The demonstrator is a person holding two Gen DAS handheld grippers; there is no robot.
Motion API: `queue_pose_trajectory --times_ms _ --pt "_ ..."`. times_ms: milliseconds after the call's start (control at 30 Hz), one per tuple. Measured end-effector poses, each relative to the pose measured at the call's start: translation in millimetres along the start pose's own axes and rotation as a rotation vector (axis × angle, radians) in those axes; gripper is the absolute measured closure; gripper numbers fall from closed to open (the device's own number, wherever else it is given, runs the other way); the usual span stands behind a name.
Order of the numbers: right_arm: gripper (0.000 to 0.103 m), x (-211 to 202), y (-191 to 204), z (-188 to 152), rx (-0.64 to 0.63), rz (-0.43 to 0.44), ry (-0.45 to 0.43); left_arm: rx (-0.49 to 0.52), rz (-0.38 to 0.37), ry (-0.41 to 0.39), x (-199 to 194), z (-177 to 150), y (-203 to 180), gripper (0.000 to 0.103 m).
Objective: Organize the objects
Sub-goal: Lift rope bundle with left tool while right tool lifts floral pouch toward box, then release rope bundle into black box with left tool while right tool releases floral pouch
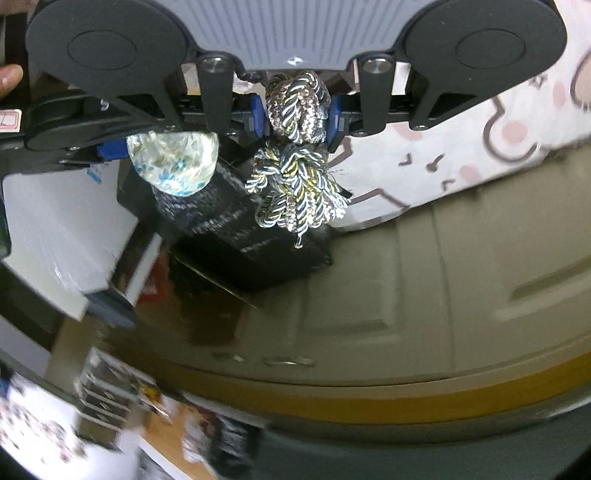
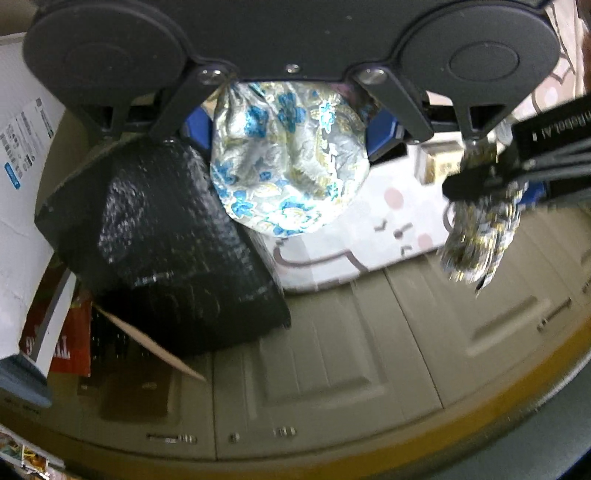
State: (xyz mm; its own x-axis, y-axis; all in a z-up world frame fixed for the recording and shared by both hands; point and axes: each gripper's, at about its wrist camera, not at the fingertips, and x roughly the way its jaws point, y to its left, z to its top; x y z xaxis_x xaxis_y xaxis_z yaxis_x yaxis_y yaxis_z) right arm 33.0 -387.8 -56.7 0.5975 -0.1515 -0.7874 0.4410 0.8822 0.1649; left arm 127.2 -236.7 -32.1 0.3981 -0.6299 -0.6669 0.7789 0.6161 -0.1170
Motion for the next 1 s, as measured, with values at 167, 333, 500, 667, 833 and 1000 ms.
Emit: queue_pose_trajectory --times_ms 167,333,500,667,833,1000 --pt "0.019 15 -4 -10 -0.063 0.01 0.082 0.161 -0.05 0.041 26 18 -17 0.069" --pt "0.019 29 -1 -19 -0.134 0.041 0.148 0.303 -0.119 0.121 58 27 -37 0.068" --pt "0.019 39 4 -25 -0.19 0.066 0.192 0.407 -0.178 0.207 90 22 -53 0.068" --pt "0.019 44 3 -25 -0.198 0.08 0.216 0.439 -0.202 0.264 117 15 -61 0.06" --pt "0.019 50 -2 -26 -0.192 0.073 0.233 0.349 -0.196 0.235 122 18 -53 0.036" --pt "0.019 50 -5 -23 -0.165 0.076 0.203 0.265 -0.157 0.216 117 20 -38 0.036"
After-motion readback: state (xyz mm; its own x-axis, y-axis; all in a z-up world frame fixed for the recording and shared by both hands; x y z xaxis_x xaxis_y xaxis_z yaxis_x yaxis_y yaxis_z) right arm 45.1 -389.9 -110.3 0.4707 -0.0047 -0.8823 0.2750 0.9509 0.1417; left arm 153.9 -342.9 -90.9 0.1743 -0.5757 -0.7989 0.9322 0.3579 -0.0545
